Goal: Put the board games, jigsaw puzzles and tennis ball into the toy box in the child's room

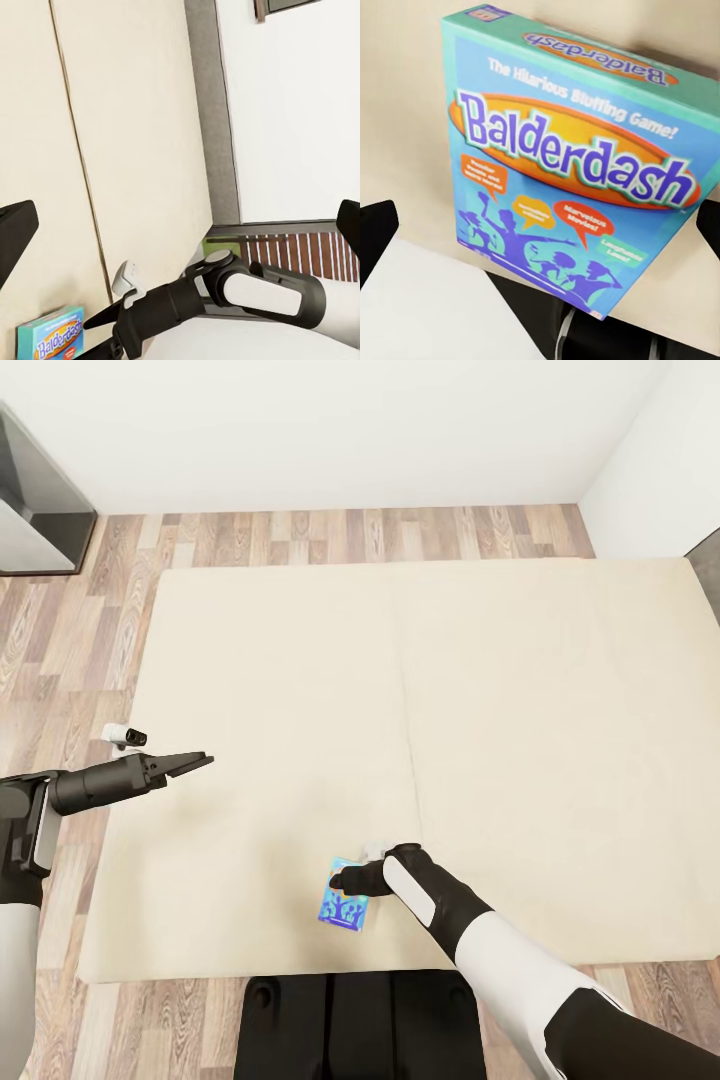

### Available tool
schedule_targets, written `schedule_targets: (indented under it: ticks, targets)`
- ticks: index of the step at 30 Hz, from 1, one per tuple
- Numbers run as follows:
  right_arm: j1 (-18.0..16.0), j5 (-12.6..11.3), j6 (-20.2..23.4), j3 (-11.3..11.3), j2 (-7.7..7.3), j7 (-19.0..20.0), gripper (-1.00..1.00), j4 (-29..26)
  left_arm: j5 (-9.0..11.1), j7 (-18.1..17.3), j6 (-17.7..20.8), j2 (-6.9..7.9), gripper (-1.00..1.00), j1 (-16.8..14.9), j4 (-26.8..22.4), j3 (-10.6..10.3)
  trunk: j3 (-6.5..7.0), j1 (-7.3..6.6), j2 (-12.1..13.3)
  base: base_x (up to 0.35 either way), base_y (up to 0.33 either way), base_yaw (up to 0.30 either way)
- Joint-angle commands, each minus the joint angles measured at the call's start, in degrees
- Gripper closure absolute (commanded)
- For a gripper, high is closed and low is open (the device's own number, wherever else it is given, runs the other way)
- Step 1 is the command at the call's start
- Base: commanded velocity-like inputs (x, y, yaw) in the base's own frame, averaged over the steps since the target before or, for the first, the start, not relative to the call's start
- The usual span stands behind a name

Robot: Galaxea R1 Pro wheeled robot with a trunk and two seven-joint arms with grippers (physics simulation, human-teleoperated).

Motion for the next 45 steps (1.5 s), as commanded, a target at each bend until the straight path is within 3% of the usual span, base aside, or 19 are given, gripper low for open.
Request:
schedule_targets:
  ticks: [1,45]
  targets:
    - [0.0,-0.6,0.1,0.2,0.00,-0.5,-1.00,0.0,-0.1,-0.2,0.6,0.02,-1.00,0.0,0.0,0.0,-0.06,0.03,-0.1,0.000,0.000,0.000]
    - [0.0,-0.7,0.2,0.1,0.00,-0.5,-1.00,0.0,-0.1,-0.2,0.7,0.02,-1.00,0.0,0.0,0.0,-0.92,0.03,-0.1,0.000,0.000,0.005]
